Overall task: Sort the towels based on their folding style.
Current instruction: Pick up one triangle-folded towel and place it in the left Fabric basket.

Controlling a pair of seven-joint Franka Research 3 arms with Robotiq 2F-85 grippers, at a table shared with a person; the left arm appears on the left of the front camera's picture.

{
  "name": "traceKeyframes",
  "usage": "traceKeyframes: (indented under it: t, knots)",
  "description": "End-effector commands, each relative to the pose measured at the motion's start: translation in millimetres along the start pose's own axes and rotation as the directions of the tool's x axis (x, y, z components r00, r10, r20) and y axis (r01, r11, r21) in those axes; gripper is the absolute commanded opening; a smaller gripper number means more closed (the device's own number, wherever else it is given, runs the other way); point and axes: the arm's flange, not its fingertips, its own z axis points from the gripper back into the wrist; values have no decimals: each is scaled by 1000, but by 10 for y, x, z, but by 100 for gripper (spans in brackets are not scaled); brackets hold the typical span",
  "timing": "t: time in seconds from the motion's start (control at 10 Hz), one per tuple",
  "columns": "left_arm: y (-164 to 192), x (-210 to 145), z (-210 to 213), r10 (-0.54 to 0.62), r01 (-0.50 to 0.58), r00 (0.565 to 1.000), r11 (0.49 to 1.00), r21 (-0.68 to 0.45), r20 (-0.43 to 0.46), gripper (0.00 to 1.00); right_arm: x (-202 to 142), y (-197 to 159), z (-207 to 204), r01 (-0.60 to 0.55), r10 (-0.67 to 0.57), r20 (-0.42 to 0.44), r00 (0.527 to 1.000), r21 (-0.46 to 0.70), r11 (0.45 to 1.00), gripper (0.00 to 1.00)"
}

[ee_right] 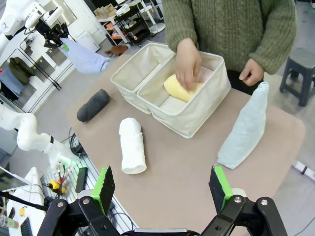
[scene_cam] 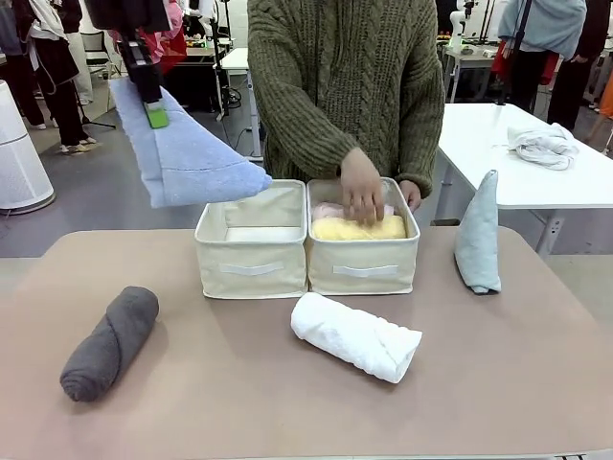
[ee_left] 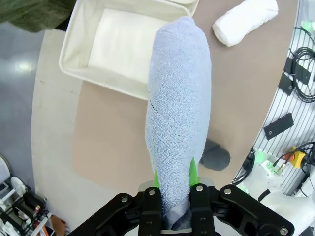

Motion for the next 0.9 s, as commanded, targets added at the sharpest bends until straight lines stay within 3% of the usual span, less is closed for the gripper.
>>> traceKeyframes:
  t: [0.0, 0.1, 0.3, 0.4, 0.5, 0.7, 0.8]
  knots:
    - [44, 254, -15, -12, 11, 1000, 1000, -13, -27, 20, -5, -11, -4, -4, 4, 8, 1000, 12, 1000, 100]
    - [32, 337, -94, -25, 25, 999, 999, -20, -33, 20, -5, -11, -4, -4, 4, 8, 1000, 12, 1000, 100]
    - [107, 91, 10, -7, 8, 999, 1000, 28, -31, 20, -5, -11, -4, -4, 4, 8, 1000, 12, 1000, 100]
    - [50, -111, 10, 37, -31, 994, 998, 57, -99, 20, -5, -11, -4, -4, 4, 8, 1000, 12, 1000, 100]
    - [53, 248, -185, -24, 24, 999, 1000, -19, -22, 20, -5, -11, -4, -4, 4, 8, 1000, 12, 1000, 100]
    - [98, 86, -73, -2, 2, 999, 1000, 11, -48, 20, -5, -11, -4, -4, 4, 8, 1000, 12, 1000, 100]
    - [104, 35, -134, 57, -57, 998, 998, -11, -9, 20, -5, -11, -4, -4, 4, 8, 1000, 12, 1000, 100]
